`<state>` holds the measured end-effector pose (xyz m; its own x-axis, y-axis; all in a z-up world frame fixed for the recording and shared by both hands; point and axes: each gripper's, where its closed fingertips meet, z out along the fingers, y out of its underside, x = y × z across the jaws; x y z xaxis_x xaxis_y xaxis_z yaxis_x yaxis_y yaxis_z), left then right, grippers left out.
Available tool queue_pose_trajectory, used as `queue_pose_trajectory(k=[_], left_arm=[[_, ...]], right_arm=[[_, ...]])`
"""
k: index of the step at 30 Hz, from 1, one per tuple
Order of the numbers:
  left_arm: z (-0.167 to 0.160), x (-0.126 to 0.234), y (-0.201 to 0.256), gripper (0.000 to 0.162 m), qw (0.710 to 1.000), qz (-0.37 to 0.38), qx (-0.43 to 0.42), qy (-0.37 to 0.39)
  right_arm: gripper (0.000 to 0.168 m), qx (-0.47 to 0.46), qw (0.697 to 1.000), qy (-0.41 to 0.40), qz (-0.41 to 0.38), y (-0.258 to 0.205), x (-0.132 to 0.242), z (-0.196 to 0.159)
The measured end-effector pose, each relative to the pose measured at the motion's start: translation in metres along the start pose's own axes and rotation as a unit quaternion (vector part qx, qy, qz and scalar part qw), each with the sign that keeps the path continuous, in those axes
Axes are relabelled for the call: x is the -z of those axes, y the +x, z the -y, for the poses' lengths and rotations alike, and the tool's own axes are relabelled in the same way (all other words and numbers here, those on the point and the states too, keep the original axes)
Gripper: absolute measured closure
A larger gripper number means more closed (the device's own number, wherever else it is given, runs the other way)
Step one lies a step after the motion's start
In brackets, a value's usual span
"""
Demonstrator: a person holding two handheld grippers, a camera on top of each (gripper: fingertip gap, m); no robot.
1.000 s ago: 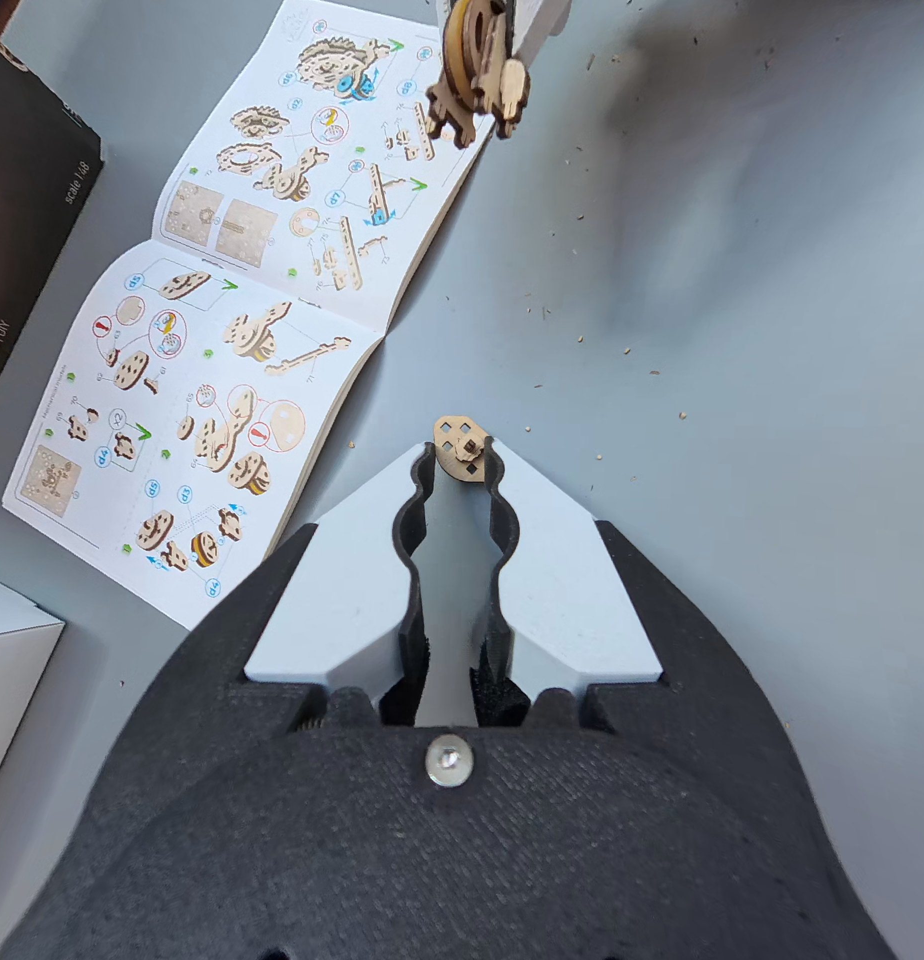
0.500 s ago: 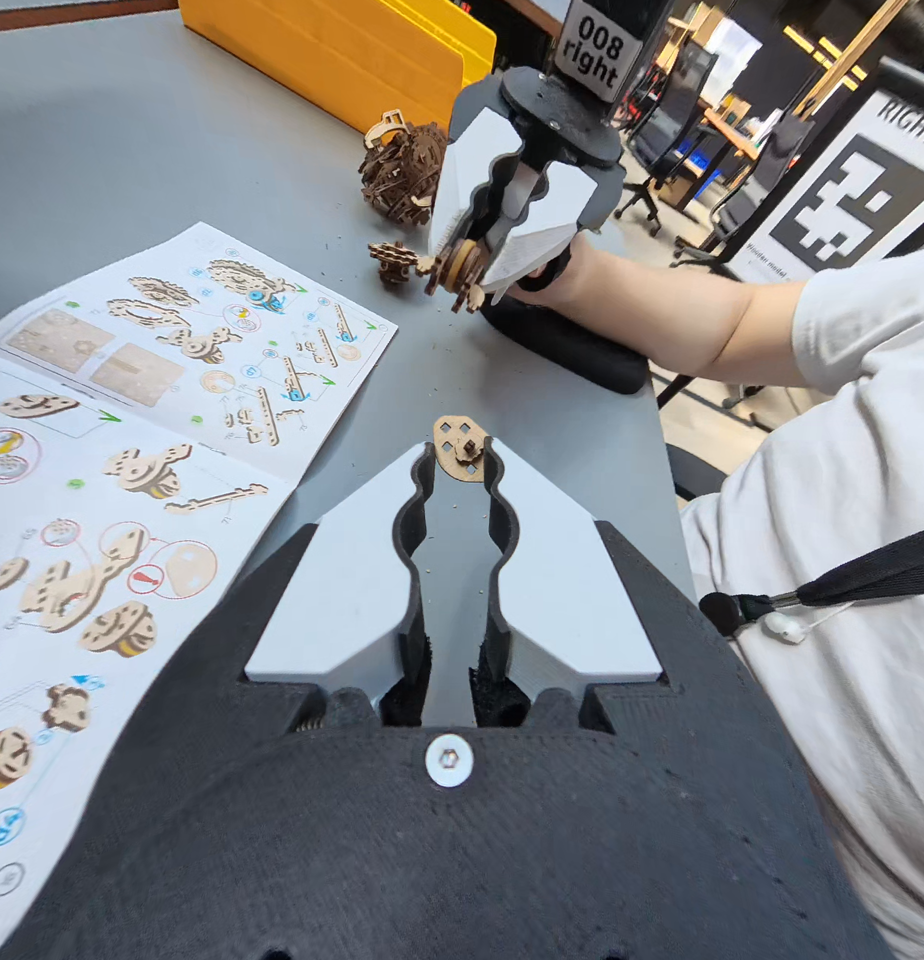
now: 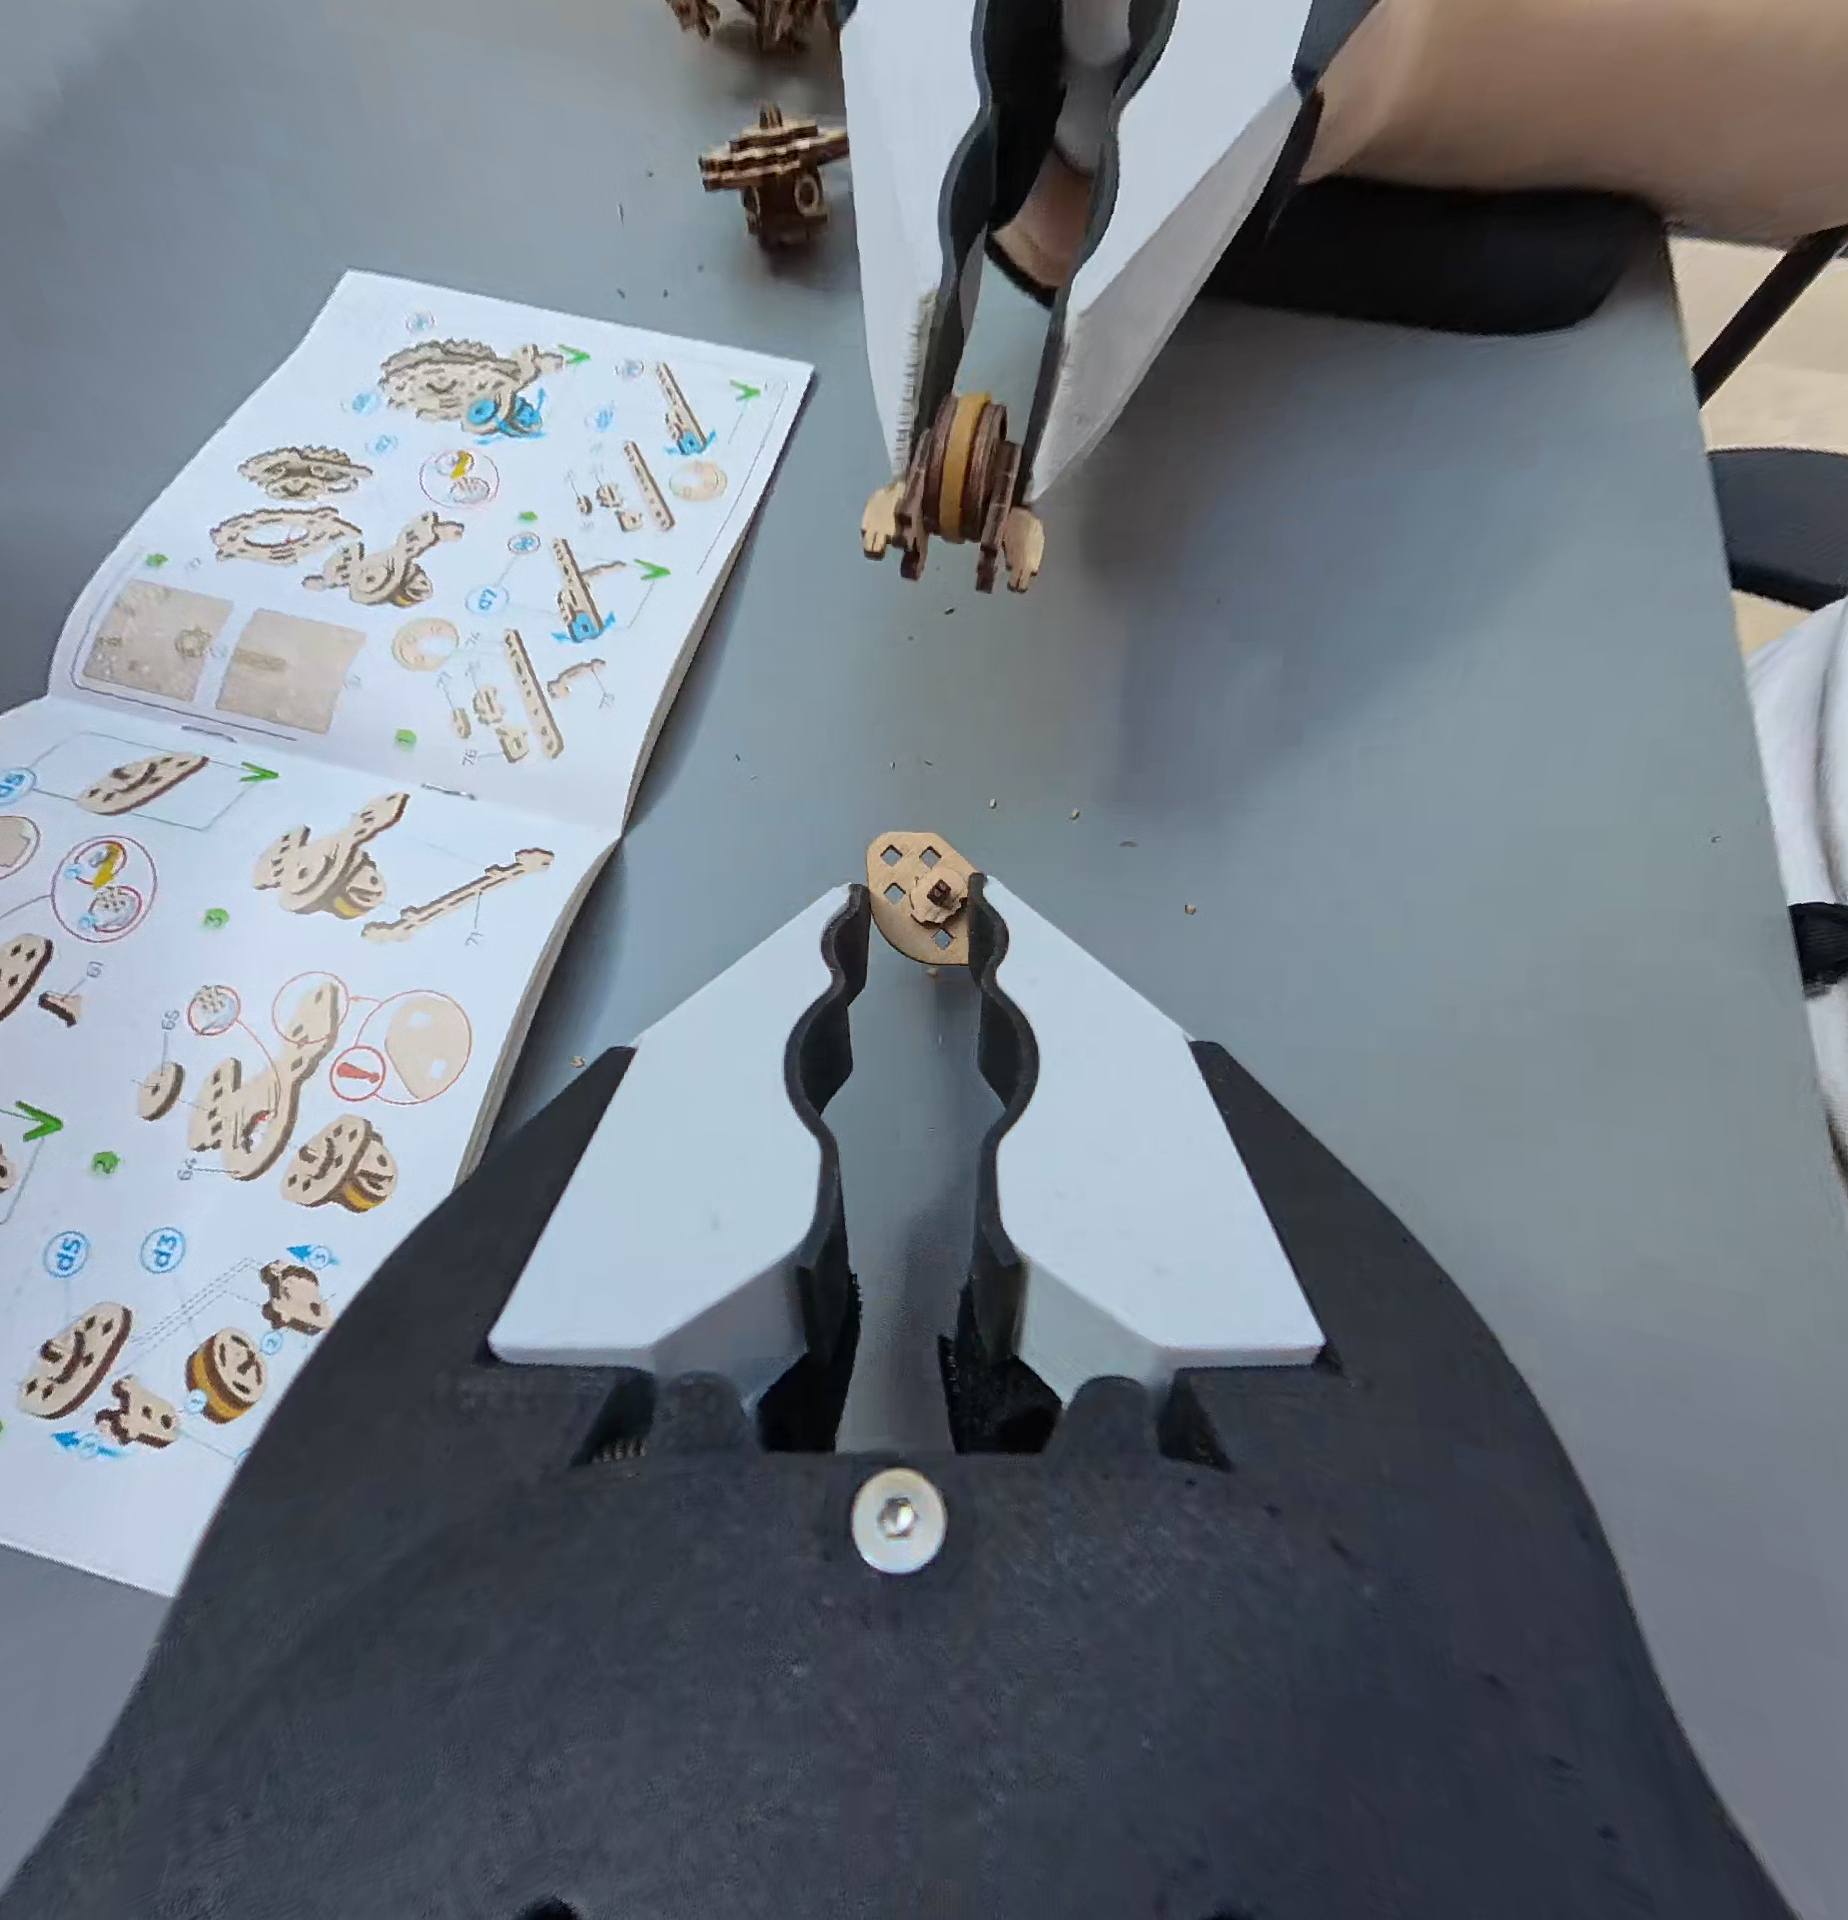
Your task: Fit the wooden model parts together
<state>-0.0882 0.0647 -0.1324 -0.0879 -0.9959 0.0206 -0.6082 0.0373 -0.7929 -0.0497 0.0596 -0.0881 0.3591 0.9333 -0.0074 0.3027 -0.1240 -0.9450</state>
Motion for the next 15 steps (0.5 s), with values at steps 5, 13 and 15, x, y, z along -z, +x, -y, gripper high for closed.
queue_pose_trajectory(k=[5,13,15], left_arm=[[-0.011,-0.011,0.008,0.135,0.999,-0.009,-0.009,-0.039],[-0.023,-0.003,0.009,0.126,0.997,-0.005,-0.013,-0.077],[-0.021,-0.004,0.005,0.126,0.998,0.000,0.000,-0.070]], right_arm=[[0.154,-0.014,0.999,-0.050,0.001,0.001,-0.015,-0.017],[0.154,-0.006,0.995,-0.096,0.023,-0.008,-0.021,-0.034],[0.154,-0.003,0.994,-0.104,0.024,-0.009,-0.021,-0.037]])
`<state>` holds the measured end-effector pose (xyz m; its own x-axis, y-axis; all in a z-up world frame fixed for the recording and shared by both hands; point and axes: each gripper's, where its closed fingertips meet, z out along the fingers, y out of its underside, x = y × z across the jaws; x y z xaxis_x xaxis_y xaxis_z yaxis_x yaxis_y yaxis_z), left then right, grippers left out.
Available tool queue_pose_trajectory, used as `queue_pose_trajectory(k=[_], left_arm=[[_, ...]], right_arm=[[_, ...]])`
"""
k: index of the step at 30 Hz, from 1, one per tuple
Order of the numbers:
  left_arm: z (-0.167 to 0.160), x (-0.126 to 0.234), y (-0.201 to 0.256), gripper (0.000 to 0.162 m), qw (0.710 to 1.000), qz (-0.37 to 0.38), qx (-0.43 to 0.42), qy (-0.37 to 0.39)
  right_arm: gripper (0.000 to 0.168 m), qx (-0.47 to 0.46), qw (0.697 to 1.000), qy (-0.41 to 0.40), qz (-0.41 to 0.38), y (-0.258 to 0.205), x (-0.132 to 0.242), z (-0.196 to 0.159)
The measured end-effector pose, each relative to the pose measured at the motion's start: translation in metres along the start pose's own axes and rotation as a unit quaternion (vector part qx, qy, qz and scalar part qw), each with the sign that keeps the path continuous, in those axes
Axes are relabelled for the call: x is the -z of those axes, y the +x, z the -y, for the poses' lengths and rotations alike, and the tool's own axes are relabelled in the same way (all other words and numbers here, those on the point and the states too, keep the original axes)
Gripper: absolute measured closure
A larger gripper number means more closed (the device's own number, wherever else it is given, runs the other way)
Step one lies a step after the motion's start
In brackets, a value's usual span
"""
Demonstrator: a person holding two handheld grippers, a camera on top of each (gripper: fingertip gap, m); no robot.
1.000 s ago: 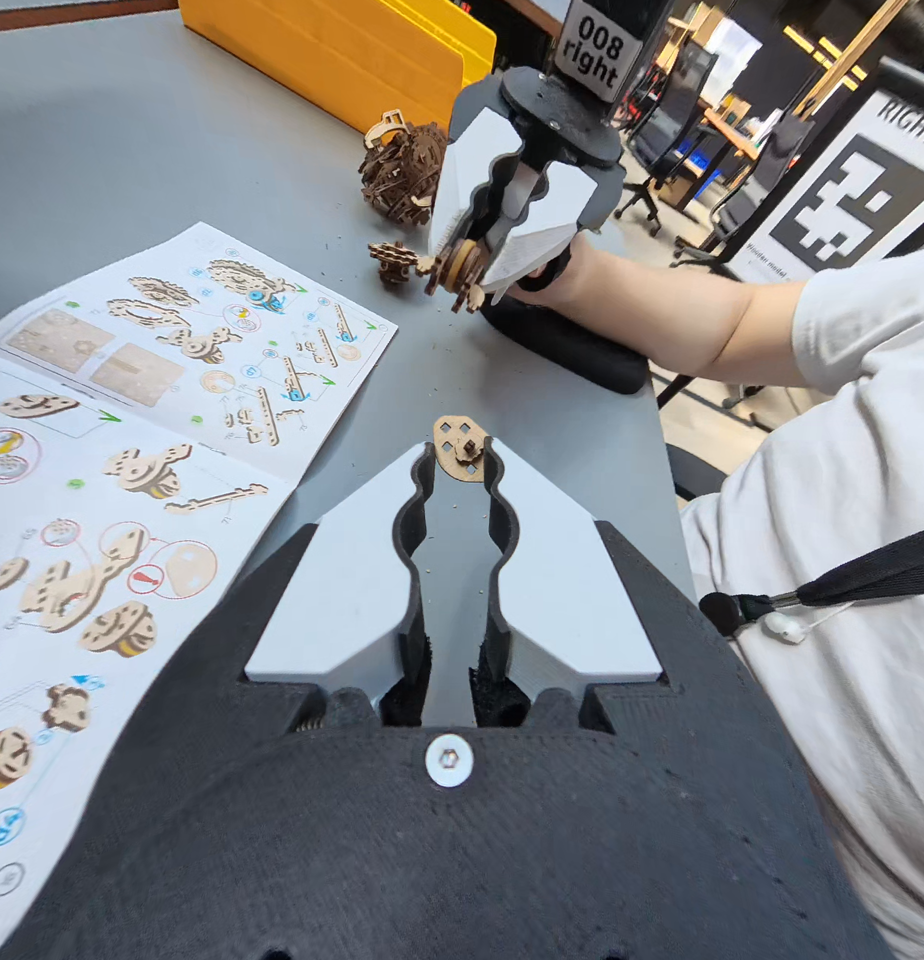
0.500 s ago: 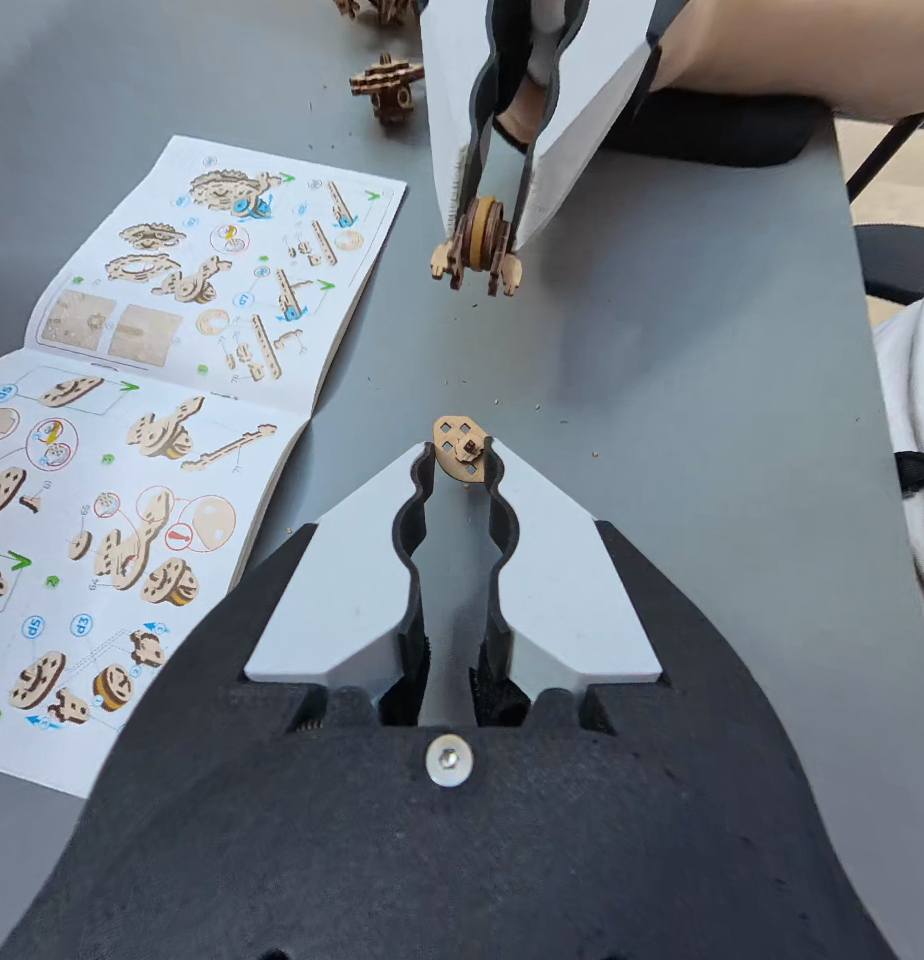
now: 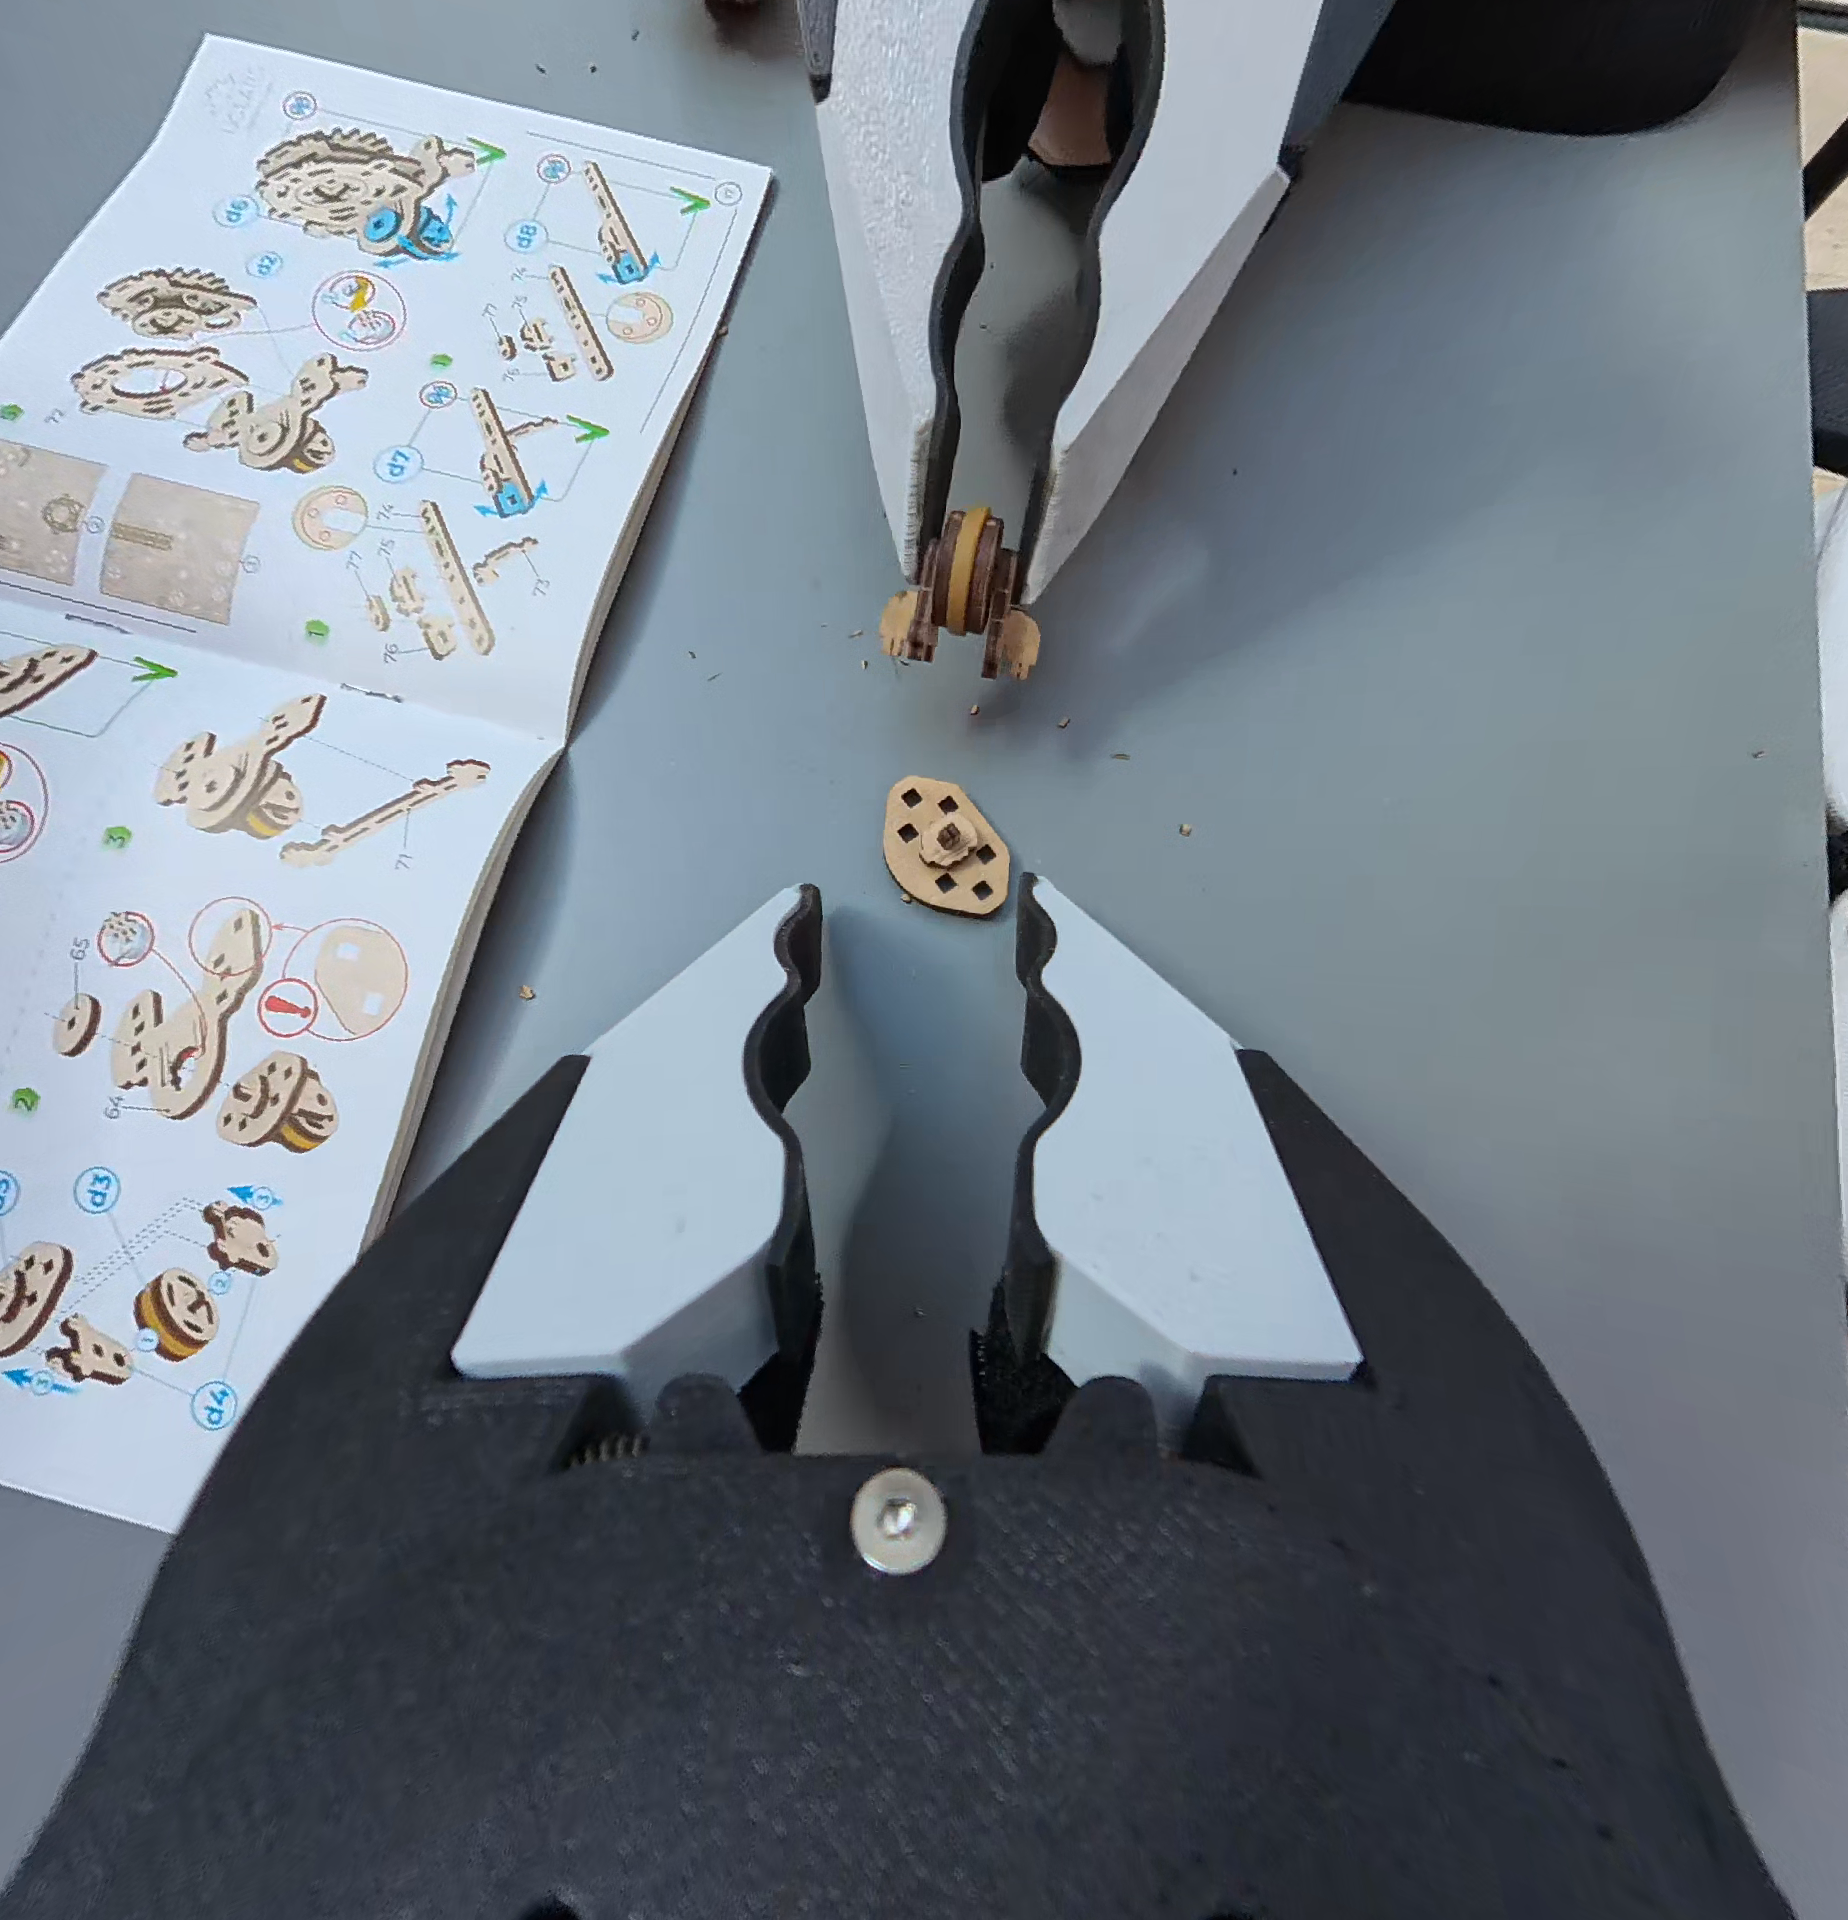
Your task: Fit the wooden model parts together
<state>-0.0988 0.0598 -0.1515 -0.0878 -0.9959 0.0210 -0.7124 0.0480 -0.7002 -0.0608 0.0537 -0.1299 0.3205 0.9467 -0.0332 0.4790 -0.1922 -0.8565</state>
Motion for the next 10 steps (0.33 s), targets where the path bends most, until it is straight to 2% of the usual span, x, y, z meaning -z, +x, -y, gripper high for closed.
queue_pose_trajectory(k=[4,10], left_arm=[[0.014,-0.001,-0.002,0.123,0.999,0.003,0.043,0.031],[0.018,-0.004,-0.006,0.105,0.993,0.022,0.115,0.019]], right_arm=[[0.154,0.004,1.000,-0.009,0.000,0.000,0.000,-0.002],[0.154,0.011,1.000,-0.003,0.002,0.001,0.003,0.000]])
